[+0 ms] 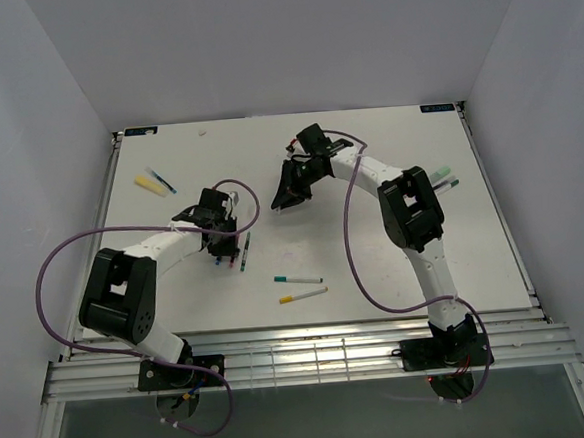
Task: Open the pen caps
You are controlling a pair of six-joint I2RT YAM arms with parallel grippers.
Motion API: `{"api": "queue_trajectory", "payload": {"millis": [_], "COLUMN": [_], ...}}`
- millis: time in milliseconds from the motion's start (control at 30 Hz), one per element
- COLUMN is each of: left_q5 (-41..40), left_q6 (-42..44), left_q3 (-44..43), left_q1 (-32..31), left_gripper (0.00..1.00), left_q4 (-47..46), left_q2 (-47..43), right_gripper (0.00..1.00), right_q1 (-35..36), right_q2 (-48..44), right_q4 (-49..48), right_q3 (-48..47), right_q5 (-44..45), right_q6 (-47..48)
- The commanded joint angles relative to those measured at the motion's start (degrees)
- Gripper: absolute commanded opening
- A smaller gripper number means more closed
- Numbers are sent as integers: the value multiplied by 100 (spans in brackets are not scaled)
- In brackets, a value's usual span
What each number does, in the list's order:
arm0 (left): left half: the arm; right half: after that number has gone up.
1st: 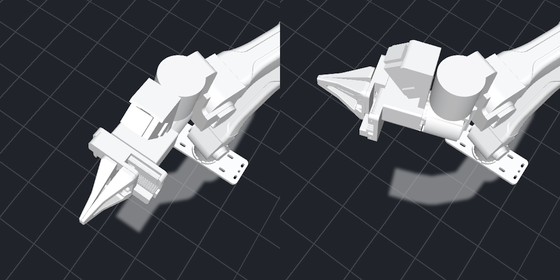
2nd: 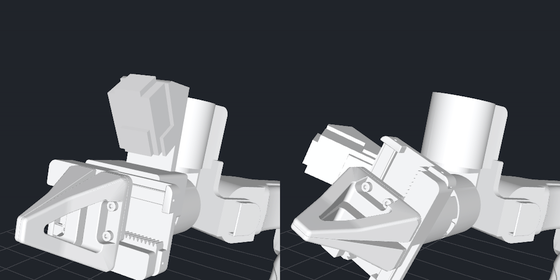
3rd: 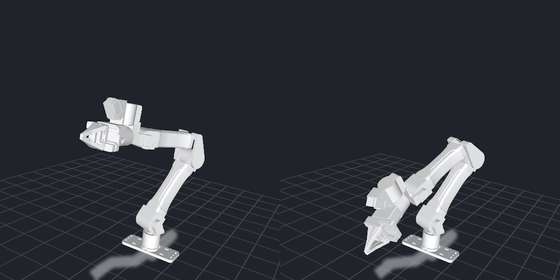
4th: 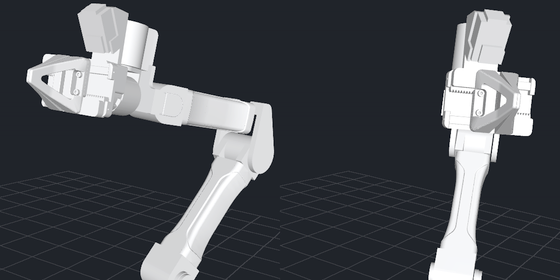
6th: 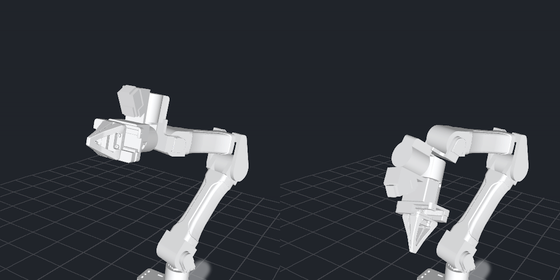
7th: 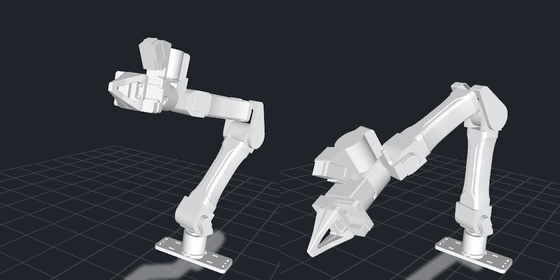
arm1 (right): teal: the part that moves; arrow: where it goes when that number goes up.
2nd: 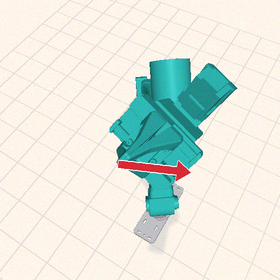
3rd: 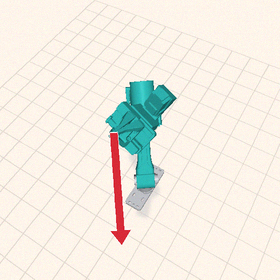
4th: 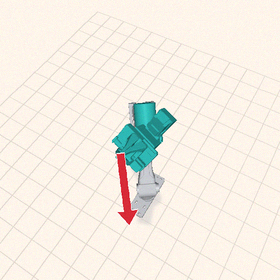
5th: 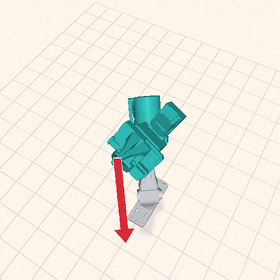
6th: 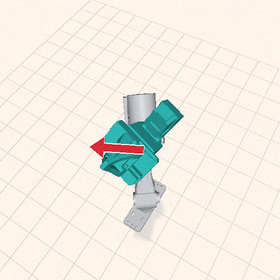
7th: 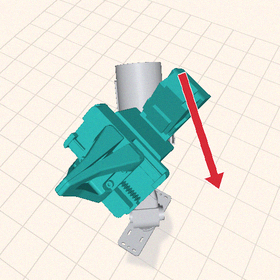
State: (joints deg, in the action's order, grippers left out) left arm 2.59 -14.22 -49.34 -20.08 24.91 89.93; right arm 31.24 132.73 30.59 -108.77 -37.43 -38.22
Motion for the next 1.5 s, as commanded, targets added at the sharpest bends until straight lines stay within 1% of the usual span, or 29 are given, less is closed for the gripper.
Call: {"api": "queue_trajectory", "payload": {"millis": [0, 33, 133, 167, 300, 533, 700, 867, 1033, 1067, 1100, 1267, 1467], "left_q5": [-57, -100, -136, -136, -145, -145, -136, -145, -118, -118, -118, -127, -127], "left_q6": [33, -10, -28, -55, -72, -46, -55, -72, -116, -142, -143, -178, -178], "left_q3": [187, 232, 302, 311, 320, 355, 434, 355, 267, 259, 250, 206, -22], "left_q1": [12, 12, 21, 21, 21, 21, 21, 21, 21, 21, 21, 21, 21], "left_gripper": [13, 18, 23, 27, 31, 34, 36, 41, 43, 45, 45, 48, 50], "left_q4": [-196, -231, -293, -302, -337, -416, -416, -329, -197, -144, -135, -47, 102], "left_q2": [-177, -195, -160, -134, -11, 33, -54, -107, -212, -239, -283, -520, -582], "right_gripper": [8, 8, 8, 9, 9, 9, 12, 17, 21, 22, 24, 29, 37], "right_q1": [101, 110, 136, 136, 136, 189, 250, 312, 321, 321, 321, 321, 321], "right_q2": [121, 131, 174, 192, 341, 517, 640, 912, 1062, 1123, 1141, 1159, 1176], "right_q4": [255, 246, 167, 158, 167, 272, 307, 421, 369, 378, 412, 430, 430], "right_q3": [-373, -355, -329, -338, -469, -636, -829, -1119, -1313, -1348, -1375, -1305, -1313], "right_q5": [165, 201, 262, 280, 315, 394, 491, 526, 561, 587, 596, 658, 658], "right_q6": [-106, -142, -274, -291, -353, -371, -415, -450, -520, -520, -511, -476, -476]}}
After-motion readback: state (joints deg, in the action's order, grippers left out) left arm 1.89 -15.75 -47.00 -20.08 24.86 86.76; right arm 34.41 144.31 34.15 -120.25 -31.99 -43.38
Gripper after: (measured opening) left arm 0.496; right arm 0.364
